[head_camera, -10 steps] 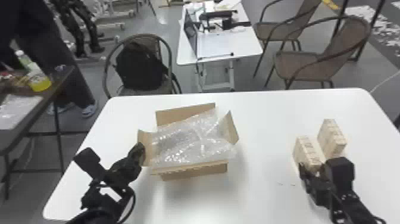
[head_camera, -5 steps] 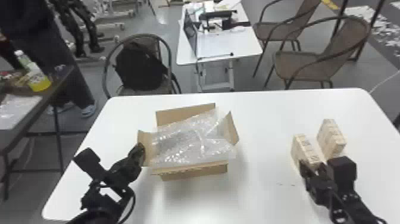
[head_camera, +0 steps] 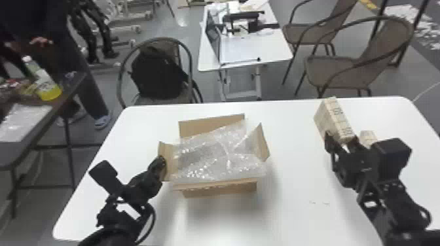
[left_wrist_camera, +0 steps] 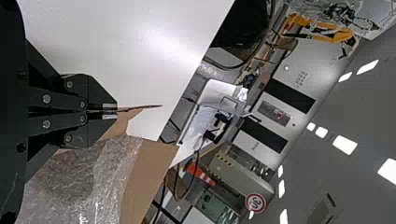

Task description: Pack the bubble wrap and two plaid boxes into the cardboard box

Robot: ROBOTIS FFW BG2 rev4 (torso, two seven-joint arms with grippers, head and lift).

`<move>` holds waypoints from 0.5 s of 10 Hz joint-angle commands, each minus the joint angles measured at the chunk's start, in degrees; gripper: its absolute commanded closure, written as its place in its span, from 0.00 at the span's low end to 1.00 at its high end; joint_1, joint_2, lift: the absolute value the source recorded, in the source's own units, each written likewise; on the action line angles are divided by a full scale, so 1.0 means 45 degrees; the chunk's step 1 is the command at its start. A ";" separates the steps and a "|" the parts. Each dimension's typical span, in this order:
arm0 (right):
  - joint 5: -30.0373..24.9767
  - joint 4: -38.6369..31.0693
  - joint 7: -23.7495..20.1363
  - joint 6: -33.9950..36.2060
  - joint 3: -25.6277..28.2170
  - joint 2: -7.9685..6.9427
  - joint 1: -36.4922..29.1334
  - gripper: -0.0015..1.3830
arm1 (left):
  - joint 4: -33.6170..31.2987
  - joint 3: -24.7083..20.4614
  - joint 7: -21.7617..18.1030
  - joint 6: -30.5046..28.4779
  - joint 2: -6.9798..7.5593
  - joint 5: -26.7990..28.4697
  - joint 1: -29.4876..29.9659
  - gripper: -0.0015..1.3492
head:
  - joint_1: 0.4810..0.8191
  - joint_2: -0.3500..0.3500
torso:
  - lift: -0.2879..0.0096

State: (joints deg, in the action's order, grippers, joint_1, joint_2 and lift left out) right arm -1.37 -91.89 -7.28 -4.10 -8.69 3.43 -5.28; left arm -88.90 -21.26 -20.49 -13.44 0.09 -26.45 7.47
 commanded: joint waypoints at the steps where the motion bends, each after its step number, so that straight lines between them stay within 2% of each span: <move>1: 0.0500 -0.0497 -0.0003 -0.0027 -0.0724 0.0020 0.0334 0.73 | 0.0106 0.0116 -0.0037 -0.0061 -0.0052 0.0000 -0.0098 0.90 | 0.63 0.81 | 0.80; 2: 0.0949 -0.0556 -0.0100 0.0169 -0.1369 0.0078 0.0685 0.73 | 0.0145 0.0175 -0.0076 -0.0080 -0.0052 -0.0020 -0.0118 0.90 | 0.63 0.83 | 0.80; 3: 0.1515 -0.0556 -0.0706 0.1087 -0.2013 0.0117 0.1232 0.73 | 0.0165 0.0253 -0.0076 -0.0100 -0.0052 -0.0020 -0.0177 0.90 | 0.63 0.86 | 0.80; 5: 0.2492 0.0460 -0.3303 0.3137 -0.3107 0.0098 0.2951 0.73 | 0.0243 0.0604 -0.0076 -0.0119 -0.0052 -0.0059 -0.0333 0.90 | 0.63 0.95 | 0.80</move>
State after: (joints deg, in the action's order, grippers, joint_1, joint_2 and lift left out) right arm 8.77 -91.29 -21.98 7.82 -21.34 3.92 5.78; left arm -87.92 -18.99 -20.83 -13.95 0.09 -26.67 6.20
